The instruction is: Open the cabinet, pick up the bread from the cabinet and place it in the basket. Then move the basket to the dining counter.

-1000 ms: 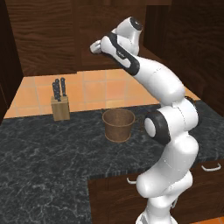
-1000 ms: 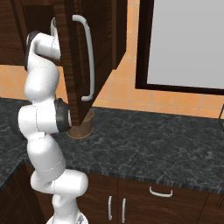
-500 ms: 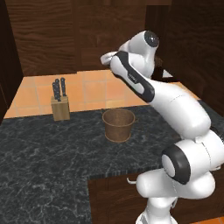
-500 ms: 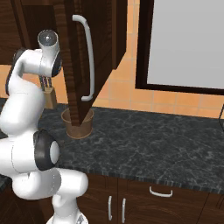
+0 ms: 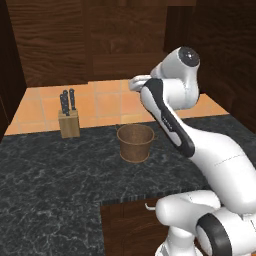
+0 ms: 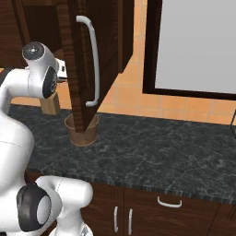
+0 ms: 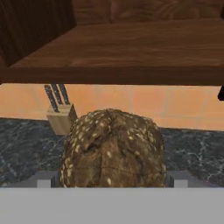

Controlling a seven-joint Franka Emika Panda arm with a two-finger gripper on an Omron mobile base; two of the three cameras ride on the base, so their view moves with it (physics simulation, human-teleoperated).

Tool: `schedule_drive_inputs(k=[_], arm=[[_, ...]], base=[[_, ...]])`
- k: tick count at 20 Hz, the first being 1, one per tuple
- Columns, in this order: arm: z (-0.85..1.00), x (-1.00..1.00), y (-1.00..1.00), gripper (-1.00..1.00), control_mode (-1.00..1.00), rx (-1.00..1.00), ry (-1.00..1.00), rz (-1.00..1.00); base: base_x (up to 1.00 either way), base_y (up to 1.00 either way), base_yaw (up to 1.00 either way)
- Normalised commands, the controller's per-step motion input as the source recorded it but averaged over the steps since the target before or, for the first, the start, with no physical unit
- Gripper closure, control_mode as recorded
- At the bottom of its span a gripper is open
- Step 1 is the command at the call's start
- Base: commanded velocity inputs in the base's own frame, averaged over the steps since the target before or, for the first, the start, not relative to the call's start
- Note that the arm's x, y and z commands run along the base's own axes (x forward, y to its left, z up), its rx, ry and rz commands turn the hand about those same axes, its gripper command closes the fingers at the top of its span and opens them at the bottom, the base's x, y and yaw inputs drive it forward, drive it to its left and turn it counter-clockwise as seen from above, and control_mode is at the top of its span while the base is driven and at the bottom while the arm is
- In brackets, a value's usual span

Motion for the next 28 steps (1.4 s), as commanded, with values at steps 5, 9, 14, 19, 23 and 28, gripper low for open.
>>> schedule_drive_inputs(k=[5, 9, 14, 19, 23, 28], arm=[[-0.59, -0.63, -0.27, 1.0, -1.0, 0.0, 0.18, -0.1], [-0.75, 0.0, -0.14, 1.0, -1.0, 0.0, 0.15, -0.08], [-0.64, 0.07, -0.11, 1.0, -1.0, 0.0, 0.16, -0.03], [-0.21, 0.28, -0.01, 1.0, -1.0, 0.0, 0.05, 0.0], [-0.41, 0.25, 0.0, 1.0, -1.0, 0.0, 0.14, 0.02], [-0.34, 0.31, 0.0, 1.0, -1.0, 0.0, 0.12, 0.0]], base=[[0.0, 0.0, 0.0], [0.0, 0.0, 0.0], [0.0, 0.0, 0.0], [0.0, 0.0, 0.0], [0.0, 0.0, 0.0], [0.0, 0.0, 0.0]])
